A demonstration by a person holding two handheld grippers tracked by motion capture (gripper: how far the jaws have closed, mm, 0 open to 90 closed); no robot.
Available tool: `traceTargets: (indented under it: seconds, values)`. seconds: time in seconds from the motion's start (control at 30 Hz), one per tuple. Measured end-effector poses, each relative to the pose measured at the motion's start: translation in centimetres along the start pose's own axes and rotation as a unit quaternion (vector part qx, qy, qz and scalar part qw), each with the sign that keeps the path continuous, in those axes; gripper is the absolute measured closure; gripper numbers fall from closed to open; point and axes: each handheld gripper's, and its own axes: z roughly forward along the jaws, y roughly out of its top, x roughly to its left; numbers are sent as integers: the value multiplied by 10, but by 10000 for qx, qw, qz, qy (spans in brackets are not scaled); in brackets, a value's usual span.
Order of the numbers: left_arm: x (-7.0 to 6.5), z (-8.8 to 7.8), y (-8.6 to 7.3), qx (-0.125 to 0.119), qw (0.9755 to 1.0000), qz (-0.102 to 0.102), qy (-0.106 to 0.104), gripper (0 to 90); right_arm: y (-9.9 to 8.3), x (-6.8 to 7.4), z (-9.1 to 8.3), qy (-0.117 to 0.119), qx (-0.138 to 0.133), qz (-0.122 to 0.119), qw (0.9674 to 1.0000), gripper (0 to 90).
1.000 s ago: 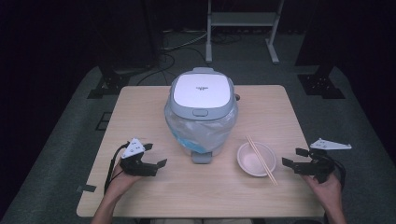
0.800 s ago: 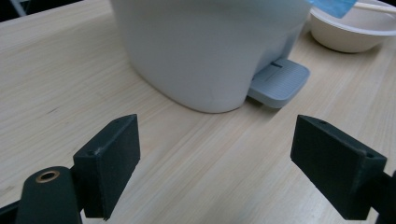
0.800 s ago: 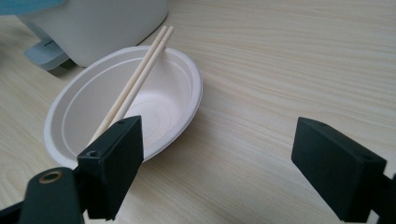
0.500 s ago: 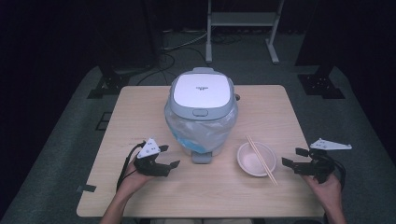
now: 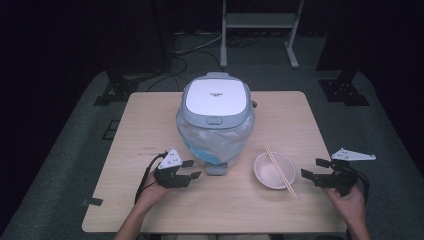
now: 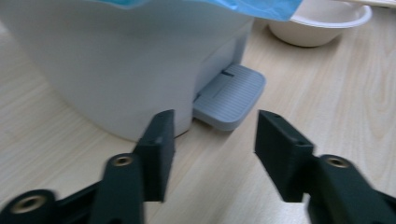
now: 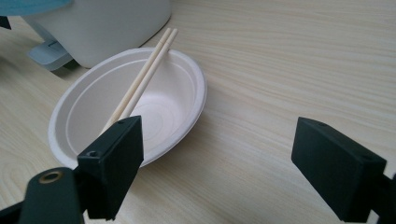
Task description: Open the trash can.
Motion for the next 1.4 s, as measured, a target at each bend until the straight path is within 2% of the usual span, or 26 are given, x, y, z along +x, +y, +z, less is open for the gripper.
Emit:
traceTargets:
  seconds: [0.2, 0.43, 0.47, 0.5, 0.77, 0.97, 1.2, 1.4]
  values:
    - [-3, 9, 2, 36, 9999, -30, -155, 569, 0, 1, 2, 5, 16, -43, 10000, 154]
    - [-7, 21, 7, 82, 9995, 51, -293, 639, 0, 0, 0, 7, -17, -26, 10000, 154]
    - [-9, 24, 7, 99, 9994, 78, -330, 711, 0, 0, 0, 19, -13, -16, 10000, 154]
    - [-9, 24, 7, 99, 9994, 78, -330, 724, 0, 0, 1, 25, -14, -6, 10000, 154]
    - [-11, 36, 10, 80, 9995, 114, -269, 743, -1, -1, 2, 49, -27, 1, 10000, 154]
    - [-12, 46, 16, 150, 9992, 245, -264, 767, -1, -2, 1, 48, -70, 21, 10000, 154]
    - [-15, 54, 18, 128, 9994, 282, -132, 761, -1, -2, 1, 43, -78, 19, 10000, 154]
    - [-18, 55, 15, 75, 9994, 321, 64, 753, 0, -2, 0, 51, -105, 9, 9999, 154]
